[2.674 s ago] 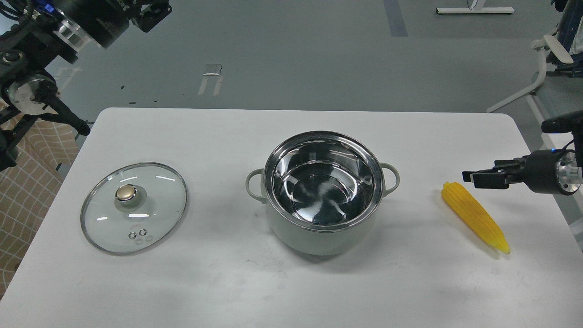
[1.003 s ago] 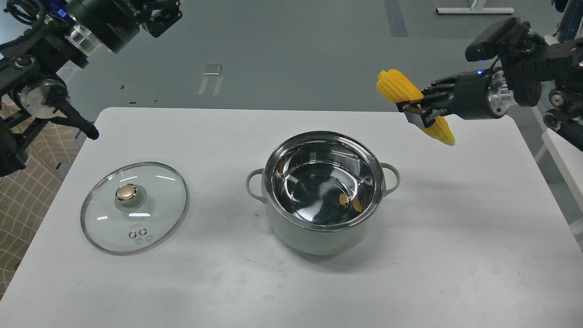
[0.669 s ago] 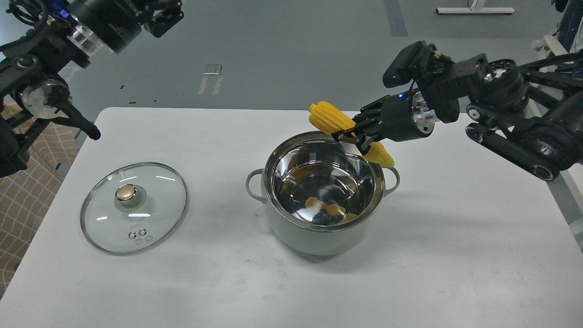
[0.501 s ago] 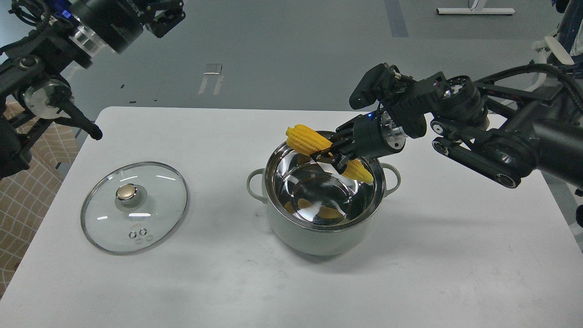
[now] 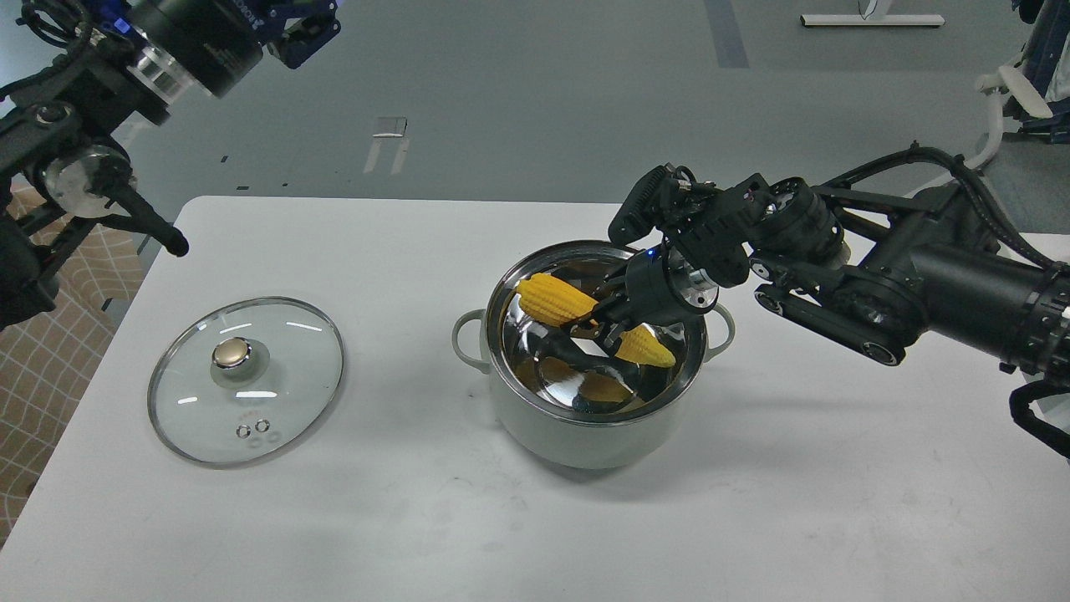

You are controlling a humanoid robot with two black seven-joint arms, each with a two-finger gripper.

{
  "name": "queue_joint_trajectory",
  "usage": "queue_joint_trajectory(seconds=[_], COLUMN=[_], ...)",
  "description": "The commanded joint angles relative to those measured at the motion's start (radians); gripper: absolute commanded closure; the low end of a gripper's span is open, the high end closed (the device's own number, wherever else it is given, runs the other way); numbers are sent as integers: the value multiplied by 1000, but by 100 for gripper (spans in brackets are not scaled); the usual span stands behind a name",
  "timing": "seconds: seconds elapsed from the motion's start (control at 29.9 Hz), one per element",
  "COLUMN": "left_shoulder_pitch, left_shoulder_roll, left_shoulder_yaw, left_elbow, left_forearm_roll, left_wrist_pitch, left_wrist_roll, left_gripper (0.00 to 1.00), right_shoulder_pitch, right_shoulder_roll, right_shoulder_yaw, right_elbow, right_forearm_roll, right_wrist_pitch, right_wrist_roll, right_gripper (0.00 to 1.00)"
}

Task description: Open pot and put corn in

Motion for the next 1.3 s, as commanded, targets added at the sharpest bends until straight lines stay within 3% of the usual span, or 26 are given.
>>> queue_joint_trajectory(seconds=[0.0, 0.13, 0.23, 0.3, 0.53, 0.7, 0.84, 1.0, 1.27], left_shoulder_pitch=[0, 0, 0, 0, 0, 2, 3, 6, 9], left_shoulder_roll=[0, -3, -3, -3, -2, -6, -40, -69, -202], left_shoulder_yaw=[0, 0, 0, 0, 0, 0, 0, 0, 2], left_elbow=[0, 0, 0, 0, 0, 5, 18, 52, 245], left_forearm_roll=[0, 0, 0, 0, 2, 5, 12, 12, 0], left_wrist_pitch=[0, 1, 1, 1, 1, 6, 9, 12, -53], left_wrist_roll=[0, 0, 0, 0, 0, 0, 0, 0, 0], left_gripper=[3, 4, 3, 3, 3, 2, 2, 2, 2], right_shoulder_pitch=[-2, -2, -2, -2, 8, 41, 62, 45, -111], right_shoulder_roll=[1, -1, -4, -1, -7, -36, -71, -131, -129], right_shoulder_yaw=[-1, -1, -1, 1, 30, 188, 282, 329, 462], right_elbow=[-1, 0, 0, 2, -8, -98, -194, -264, -343], right_forearm_roll=[2, 2, 11, 50, 123, 221, 456, 759, 1254], right_wrist_pitch=[0, 0, 0, 0, 0, 0, 0, -110, -148], right_wrist_roll=[0, 0, 0, 0, 0, 0, 0, 0, 0], right_gripper=[47, 22, 16, 5, 1, 0, 0, 0, 0])
